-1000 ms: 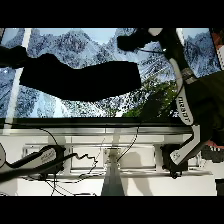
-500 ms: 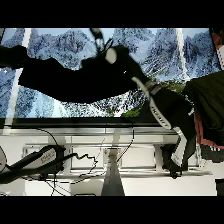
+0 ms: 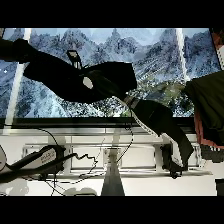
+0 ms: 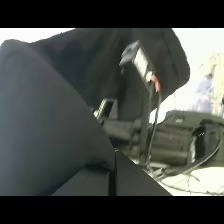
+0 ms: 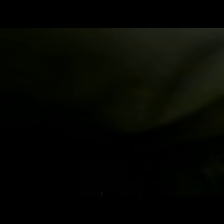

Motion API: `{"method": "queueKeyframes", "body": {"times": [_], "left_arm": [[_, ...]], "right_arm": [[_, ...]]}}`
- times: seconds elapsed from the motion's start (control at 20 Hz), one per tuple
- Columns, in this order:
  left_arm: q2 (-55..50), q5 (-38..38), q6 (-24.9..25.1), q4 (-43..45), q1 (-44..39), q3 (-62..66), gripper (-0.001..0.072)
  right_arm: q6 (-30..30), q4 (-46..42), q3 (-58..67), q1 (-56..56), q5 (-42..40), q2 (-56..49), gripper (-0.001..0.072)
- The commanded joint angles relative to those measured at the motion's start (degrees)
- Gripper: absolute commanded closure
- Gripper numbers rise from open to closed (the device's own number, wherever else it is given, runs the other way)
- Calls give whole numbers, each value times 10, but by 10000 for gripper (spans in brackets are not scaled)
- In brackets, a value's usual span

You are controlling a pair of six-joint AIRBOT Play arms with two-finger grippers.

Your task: Fold the clothes and pants, and hang the long-sleeved shirts on hangers.

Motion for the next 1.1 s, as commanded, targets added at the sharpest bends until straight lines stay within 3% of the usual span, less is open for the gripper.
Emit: {"method": "queueKeyframes", "body": {"times": [0.0,0.25,0.45,0.75,0.8,0.85,0.9,1.05], "left_arm": [[-23,14,5,-12,-3,0,697],[-104,59,-2,-13,-43,0,698],[-183,216,-2,-48,-161,0,698],[-288,494,1,-79,-419,0,693],[-300,537,10,-68,-450,0,574],[-308,580,22,-44,-474,0,198],[-312,624,20,-14,-491,0,0],[-298,637,21,49,-489,0,-9]], "right_arm": [[6,-40,4,-13,38,1,701],[-37,-155,5,-146,191,57,700],[-60,-156,5,-270,250,114,701],[-60,-156,5,-385,303,165,700],[-60,-156,5,-396,313,167,700],[-61,-157,4,-406,323,166,700],[-66,-160,3,-416,336,166,700],[-164,-165,-1,-450,380,163,700]]}}
